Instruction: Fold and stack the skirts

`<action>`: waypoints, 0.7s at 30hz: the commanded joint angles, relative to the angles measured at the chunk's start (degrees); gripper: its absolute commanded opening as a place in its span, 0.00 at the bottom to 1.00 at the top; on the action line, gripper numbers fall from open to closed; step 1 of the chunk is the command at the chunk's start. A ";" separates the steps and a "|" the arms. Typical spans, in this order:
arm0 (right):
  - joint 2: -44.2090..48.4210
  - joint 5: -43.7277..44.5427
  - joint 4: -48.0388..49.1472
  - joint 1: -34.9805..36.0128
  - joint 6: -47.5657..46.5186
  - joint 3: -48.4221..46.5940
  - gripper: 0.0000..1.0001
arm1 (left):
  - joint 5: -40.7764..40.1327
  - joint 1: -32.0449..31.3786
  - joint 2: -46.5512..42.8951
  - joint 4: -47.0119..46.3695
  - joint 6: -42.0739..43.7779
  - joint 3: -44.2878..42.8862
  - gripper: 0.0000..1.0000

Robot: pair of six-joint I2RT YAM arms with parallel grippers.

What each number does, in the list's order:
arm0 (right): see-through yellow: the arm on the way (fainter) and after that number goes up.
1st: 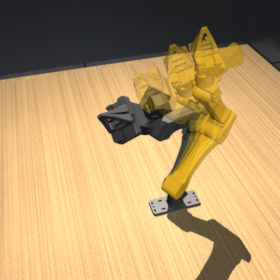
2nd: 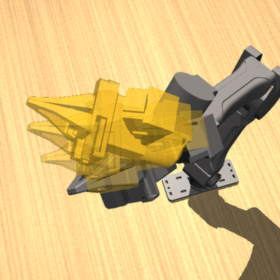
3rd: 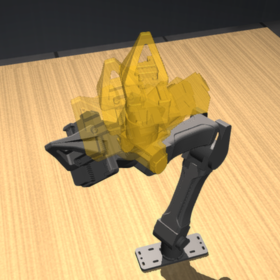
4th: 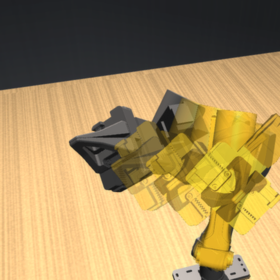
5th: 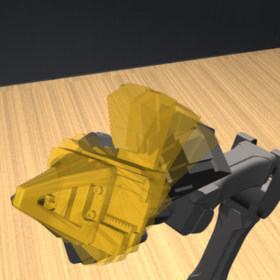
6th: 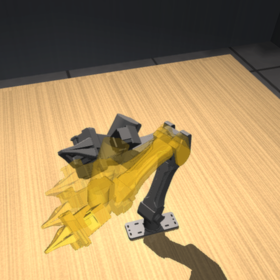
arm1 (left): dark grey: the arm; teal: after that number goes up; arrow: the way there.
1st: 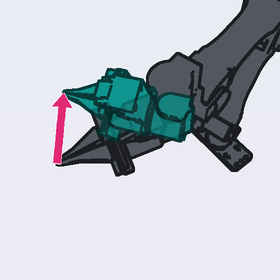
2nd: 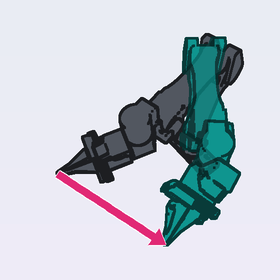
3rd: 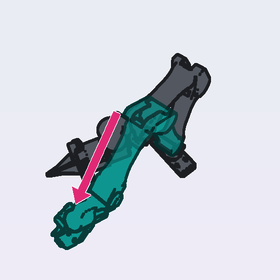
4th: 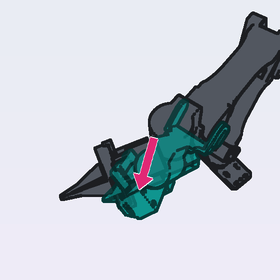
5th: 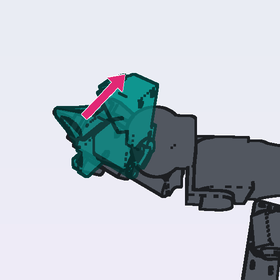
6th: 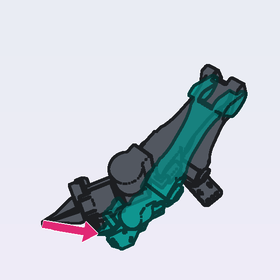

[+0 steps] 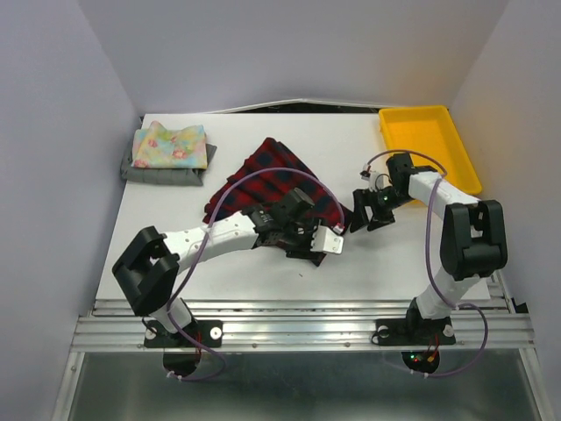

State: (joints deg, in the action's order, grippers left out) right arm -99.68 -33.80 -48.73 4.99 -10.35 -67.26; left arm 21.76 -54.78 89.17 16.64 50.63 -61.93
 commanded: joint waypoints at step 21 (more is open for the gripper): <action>11.71 -3.82 57.69 0.19 39.97 30.96 0.34 | -1.46 1.70 0.04 -3.64 -5.02 -3.55 0.63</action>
State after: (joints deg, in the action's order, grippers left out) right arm -87.77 -36.71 1.26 5.30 25.54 -36.86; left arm 20.58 -53.12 90.78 13.47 44.64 -63.16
